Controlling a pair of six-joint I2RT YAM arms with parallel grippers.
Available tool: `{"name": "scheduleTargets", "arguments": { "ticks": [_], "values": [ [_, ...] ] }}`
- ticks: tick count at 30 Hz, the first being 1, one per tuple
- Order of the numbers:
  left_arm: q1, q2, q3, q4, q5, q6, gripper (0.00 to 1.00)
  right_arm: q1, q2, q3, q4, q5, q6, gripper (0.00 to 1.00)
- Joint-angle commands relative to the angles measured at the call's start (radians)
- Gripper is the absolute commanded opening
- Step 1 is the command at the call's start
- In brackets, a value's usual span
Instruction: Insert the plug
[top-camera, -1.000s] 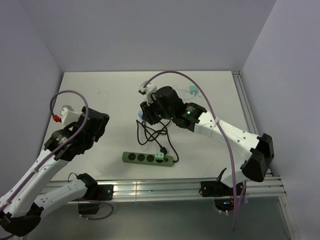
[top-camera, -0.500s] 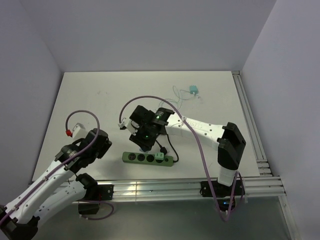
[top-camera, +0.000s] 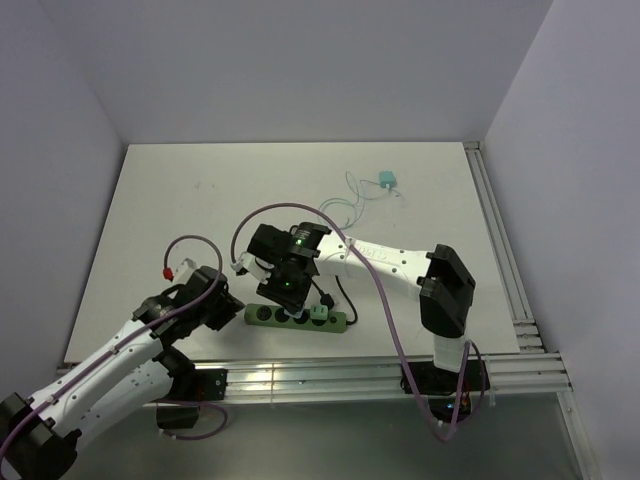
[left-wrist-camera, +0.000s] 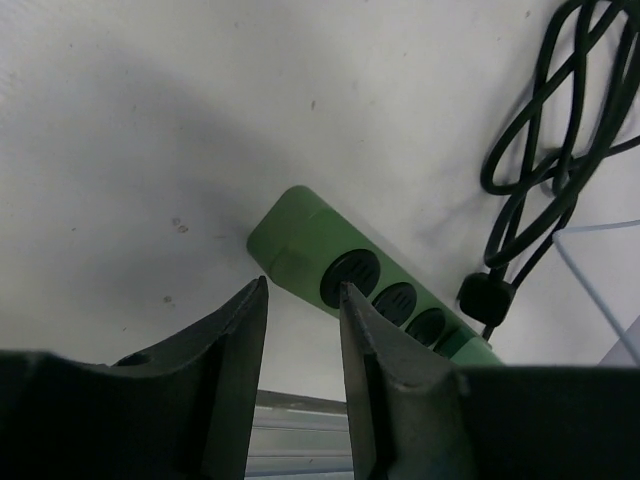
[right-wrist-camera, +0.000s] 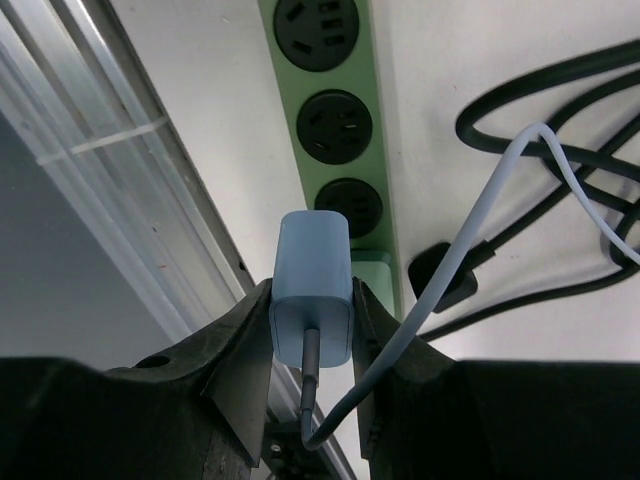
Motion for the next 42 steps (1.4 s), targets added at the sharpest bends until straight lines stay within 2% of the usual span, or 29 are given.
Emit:
{"name": "scheduleTargets", "arguments": {
  "ticks": [1, 6, 19, 36, 42],
  "values": [
    [0.003, -0.019, -0.035, 0.049, 0.064, -0.01, 0.41, 0.005, 0.008, 0.013, -0.023, 0.058, 0.003, 0.0],
    [0.003, -0.047, -0.075, 0.038, 0.086, -0.041, 0.4, 0.008, 0.004, -0.041, 0.048, 0.129, 0.017, 0.0],
    [0.003, -0.017, -0.1, 0.067, 0.113, -0.046, 0.37, 0.027, 0.057, -0.01, -0.009, 0.152, -0.003, 0.0],
    [0.003, -0.014, -0.117, 0.085, 0.116, -0.05, 0.38, 0.044, 0.079, -0.056, 0.021, 0.225, -0.058, 0.0],
    [0.002, -0.019, -0.117, 0.084, 0.11, -0.049, 0.38, 0.051, 0.088, -0.07, 0.028, 0.204, -0.071, 0.0]
  ]
}}
